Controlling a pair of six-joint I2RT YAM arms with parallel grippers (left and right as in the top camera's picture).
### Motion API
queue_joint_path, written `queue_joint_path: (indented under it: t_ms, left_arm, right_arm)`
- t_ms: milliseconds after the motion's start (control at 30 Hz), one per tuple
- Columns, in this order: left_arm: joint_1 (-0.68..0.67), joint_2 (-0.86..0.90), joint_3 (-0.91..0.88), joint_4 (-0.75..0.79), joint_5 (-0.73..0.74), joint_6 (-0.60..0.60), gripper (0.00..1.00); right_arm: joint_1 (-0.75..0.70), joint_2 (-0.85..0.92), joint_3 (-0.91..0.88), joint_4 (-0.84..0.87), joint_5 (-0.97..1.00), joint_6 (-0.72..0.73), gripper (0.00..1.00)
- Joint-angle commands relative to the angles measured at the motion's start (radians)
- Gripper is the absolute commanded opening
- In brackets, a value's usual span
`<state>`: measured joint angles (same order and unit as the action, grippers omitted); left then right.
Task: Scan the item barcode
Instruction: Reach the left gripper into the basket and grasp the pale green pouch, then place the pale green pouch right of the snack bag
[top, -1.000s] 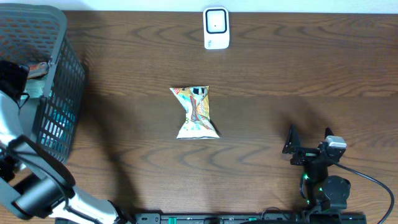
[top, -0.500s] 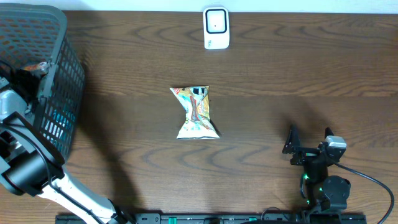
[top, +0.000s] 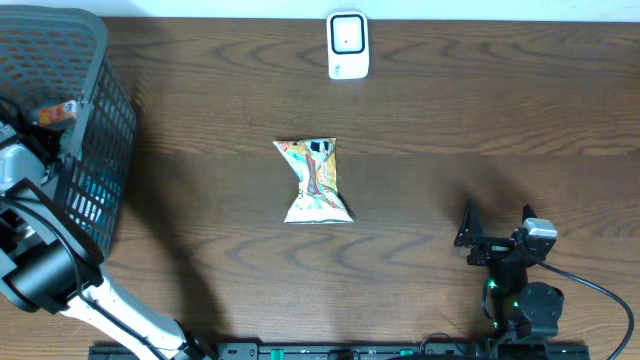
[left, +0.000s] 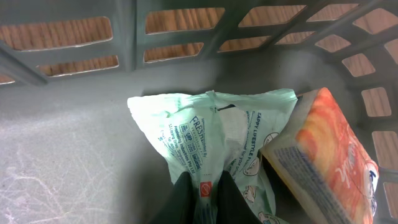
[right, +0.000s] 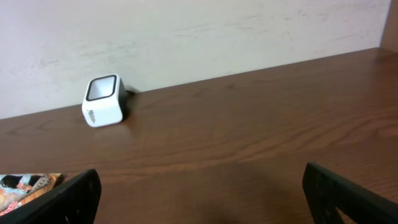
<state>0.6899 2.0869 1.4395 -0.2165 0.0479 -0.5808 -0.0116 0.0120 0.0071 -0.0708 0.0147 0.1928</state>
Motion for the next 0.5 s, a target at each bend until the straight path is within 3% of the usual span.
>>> queue_joint_path:
  t_ms: [0, 200, 467]
  left_arm:
    - [0.006, 0.022, -0.013, -0.061, -0.048, 0.016, 0.07]
    - [0.006, -0.085, -0.013, -0.12, -0.048, 0.016, 0.08]
    - [0.005, -0.406, -0.013, -0.127, -0.035, -0.063, 0.07]
  right_arm:
    - [0.011, -0.005, -0.002, -0.003, 0.002, -0.007, 0.99]
    - [0.011, -0.005, -0.002, -0.003, 0.002, -0.007, 0.99]
    - [0.011, -0.005, -0.002, -0.003, 0.002, -0.007, 0.99]
